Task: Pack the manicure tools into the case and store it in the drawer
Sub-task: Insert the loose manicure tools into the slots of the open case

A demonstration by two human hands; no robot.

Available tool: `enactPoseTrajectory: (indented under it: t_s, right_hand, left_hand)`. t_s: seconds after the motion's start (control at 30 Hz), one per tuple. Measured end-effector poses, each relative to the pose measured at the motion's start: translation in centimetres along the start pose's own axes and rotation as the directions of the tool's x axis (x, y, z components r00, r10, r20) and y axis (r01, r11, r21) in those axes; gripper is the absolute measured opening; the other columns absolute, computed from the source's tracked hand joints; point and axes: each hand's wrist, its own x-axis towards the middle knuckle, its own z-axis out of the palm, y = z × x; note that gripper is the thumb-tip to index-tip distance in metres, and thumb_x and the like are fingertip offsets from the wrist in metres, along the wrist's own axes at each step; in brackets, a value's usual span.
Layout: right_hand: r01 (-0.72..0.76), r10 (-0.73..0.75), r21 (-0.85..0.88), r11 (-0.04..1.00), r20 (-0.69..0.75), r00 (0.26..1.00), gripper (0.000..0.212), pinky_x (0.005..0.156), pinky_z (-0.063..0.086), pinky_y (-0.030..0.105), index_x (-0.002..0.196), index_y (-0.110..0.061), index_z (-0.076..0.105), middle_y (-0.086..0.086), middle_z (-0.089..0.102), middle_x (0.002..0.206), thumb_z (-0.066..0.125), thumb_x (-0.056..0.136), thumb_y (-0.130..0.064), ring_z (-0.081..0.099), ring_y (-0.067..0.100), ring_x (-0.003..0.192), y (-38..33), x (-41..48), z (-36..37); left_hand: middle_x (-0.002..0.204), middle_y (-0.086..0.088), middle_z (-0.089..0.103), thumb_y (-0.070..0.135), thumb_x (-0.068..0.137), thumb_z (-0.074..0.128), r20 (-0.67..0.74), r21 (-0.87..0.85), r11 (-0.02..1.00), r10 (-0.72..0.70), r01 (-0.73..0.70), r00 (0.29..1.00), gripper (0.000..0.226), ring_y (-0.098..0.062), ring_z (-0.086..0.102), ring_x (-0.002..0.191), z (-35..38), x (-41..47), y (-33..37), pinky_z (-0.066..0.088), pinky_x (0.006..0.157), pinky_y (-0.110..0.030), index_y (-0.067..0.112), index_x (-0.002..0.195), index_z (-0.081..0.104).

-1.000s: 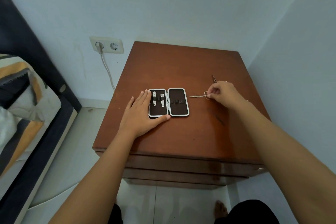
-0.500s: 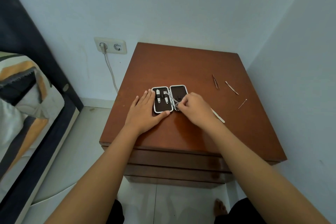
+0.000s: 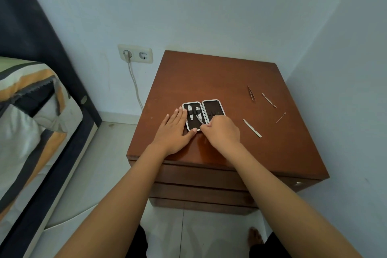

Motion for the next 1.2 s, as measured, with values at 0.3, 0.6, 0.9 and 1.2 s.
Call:
enactPoseTrajectory:
  t_s: [0.3, 0.6, 0.9, 1.2]
  right_hand:
    - [0.267, -0.248, 0.098, 0.959, -0.170, 0.954, 0.015, 0.076, 0.046, 0.039, 0.087, -0.007, 0.063, 0.009, 0.060, 0.091, 0.050, 0.087, -0.016, 0.052, 0.027, 0.091, 0.3, 0.3, 1.6]
    - [0.486, -0.468, 0.016, 0.874, -0.240, 0.850, 0.024, 0.075, 0.050, 0.042, 0.101, -0.011, 0.070, 0.004, 0.065, 0.098, 0.051, 0.088, -0.017, 0.053, 0.026, 0.091, 2.1, 0.2, 3.1]
    - [0.327, -0.209, 0.315, 0.891, -0.355, 0.911, 0.019, 0.087, 0.036, 0.027, 0.097, -0.007, 0.066, 0.013, 0.060, 0.100, 0.052, 0.085, -0.010, 0.054, 0.028, 0.098, 5.7, 3.8, 0.3]
    - [-0.170, 0.210, 0.165, 0.971, -0.267, 0.941, 0.034, 0.102, 0.035, 0.041, 0.112, 0.002, 0.056, 0.022, 0.044, 0.126, 0.052, 0.090, -0.023, 0.039, 0.038, 0.119, 10.6, 12.0, -2.4]
  left_hand:
    - [0.158, -0.002, -0.015, 0.046, 0.098, 0.020, 0.125, 0.007, 1.000, 0.027, -0.028, 0.992, 0.067, -0.010, -0.015, 0.144, -0.6, 0.4, -0.5, -0.010, 0.115, -0.031, 0.015, 0.148, -0.012]
    - [0.158, 0.000, -0.014, 0.046, 0.098, 0.019, 0.097, 0.025, 0.999, 0.024, -0.026, 0.995, 0.065, -0.009, -0.014, 0.144, -0.4, 0.3, -0.5, -0.009, 0.116, -0.031, 0.016, 0.148, -0.011]
    - [0.158, 0.002, -0.012, 0.046, 0.098, 0.017, 0.042, 0.018, 1.000, 0.021, -0.021, 0.999, 0.063, -0.006, -0.014, 0.143, 0.2, 0.3, -0.6, -0.010, 0.116, -0.029, 0.018, 0.148, -0.010]
    - [0.158, 0.004, -0.010, 0.044, 0.098, 0.018, -0.044, 0.034, 0.999, 0.036, -0.035, 0.998, 0.062, -0.005, -0.013, 0.143, 0.6, 0.1, -0.7, -0.011, 0.114, -0.025, 0.019, 0.147, -0.010]
